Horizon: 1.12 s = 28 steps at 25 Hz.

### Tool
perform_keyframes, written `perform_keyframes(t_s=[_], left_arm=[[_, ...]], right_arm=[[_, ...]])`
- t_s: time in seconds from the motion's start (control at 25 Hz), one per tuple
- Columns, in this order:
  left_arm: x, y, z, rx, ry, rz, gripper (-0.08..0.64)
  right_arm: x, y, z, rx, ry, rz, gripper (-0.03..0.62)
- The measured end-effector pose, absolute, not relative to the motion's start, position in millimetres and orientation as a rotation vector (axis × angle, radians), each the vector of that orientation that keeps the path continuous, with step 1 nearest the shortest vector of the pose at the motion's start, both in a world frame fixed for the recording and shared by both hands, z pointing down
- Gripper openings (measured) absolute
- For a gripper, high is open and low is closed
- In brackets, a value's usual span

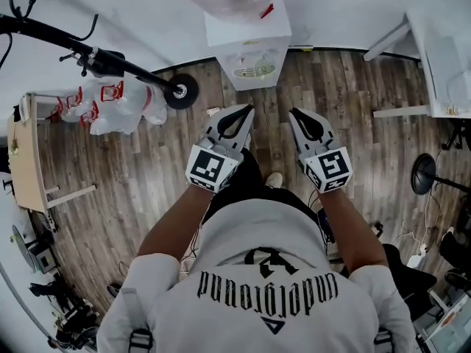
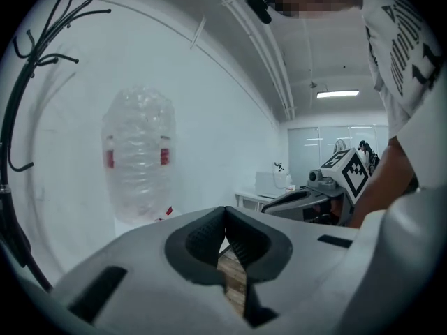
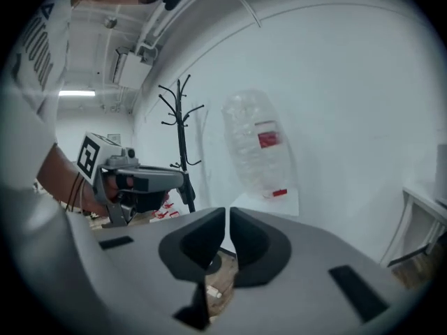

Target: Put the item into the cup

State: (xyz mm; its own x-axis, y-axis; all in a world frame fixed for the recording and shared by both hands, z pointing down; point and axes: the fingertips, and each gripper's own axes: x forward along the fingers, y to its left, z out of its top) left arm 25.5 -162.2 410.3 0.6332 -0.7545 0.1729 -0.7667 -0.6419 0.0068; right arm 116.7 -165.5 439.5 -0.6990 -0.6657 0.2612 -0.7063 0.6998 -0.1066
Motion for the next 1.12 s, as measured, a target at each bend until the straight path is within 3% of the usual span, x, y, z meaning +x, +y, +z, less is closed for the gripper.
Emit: perform_keyframes(t_s=[0.4, 1.12], left_arm=[[49.0, -88.9, 320.3, 2.818, -1.3, 0.097, 0.008], [38.2, -3.8, 272.2, 2.868, -1.401, 0.14, 0.008]], right_arm=[[142.4, -81.3, 318.1, 1.045, -2.854, -0.046, 0.006], [150.0, -2.2, 271.2, 1.002, -2.896, -0.079, 0.006]])
